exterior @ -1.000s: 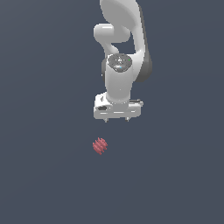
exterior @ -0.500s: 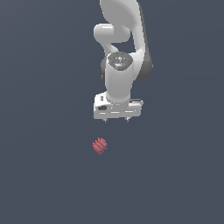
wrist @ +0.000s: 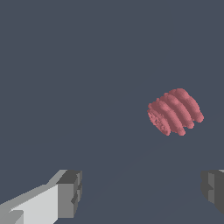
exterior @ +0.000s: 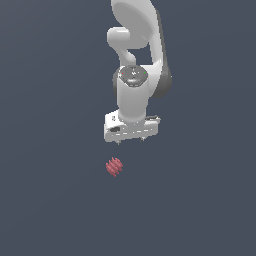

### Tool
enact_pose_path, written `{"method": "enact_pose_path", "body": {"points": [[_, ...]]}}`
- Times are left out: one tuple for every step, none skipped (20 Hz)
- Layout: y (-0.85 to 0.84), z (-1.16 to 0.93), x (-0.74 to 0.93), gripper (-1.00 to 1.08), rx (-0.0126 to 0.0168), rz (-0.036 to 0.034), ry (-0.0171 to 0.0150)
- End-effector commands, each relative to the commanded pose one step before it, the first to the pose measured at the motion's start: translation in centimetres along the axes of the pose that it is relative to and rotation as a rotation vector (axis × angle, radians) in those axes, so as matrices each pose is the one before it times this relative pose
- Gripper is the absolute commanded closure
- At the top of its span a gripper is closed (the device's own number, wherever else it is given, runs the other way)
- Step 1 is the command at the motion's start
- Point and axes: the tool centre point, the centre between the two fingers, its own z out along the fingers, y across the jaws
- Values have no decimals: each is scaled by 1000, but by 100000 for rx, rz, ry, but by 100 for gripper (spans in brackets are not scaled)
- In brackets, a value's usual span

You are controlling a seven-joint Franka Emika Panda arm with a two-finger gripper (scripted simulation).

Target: Pick up the object and move it to a goal position.

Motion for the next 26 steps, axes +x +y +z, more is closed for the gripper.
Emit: {"method": "enact_pose_path", "body": {"points": [[513,413,378,-92,-82,-4021,-92],[239,189,166,-92,-29,-1869,-31],[258,203,169,-92,-26,-1987,-32],[279,217,170,-92,-22,-2101,-32],[300,232,170,-92,-17,-2217,-32],[321,246,168,-92,-12,-2323,-31],[329,251,158,-92,-6,-2345,-29],[334,253,146,-92,1,-2341,-26],[338,255,134,-92,7,-2335,-22],[343,258,121,-92,12,-2330,-18],[346,260,109,-92,18,-2325,-14],[349,262,96,-92,23,-2321,-9],[353,264,83,-92,27,-2315,-5],[355,266,70,-92,32,-2310,0],[357,268,57,-92,36,-2305,5],[359,269,44,-92,39,-2299,11],[355,268,30,-92,42,-2266,16],[339,256,17,-92,43,-2150,20],[321,244,5,-92,43,-2029,24],[303,231,-5,-92,42,-1909,27],[285,218,-14,-92,41,-1789,29],[266,205,-21,-92,39,-1671,31],[246,191,-25,-92,37,-1554,31],[228,178,-30,-92,35,-1434,32],[209,164,-32,-92,32,-1319,31],[191,150,-34,-92,30,-1201,30]]}}
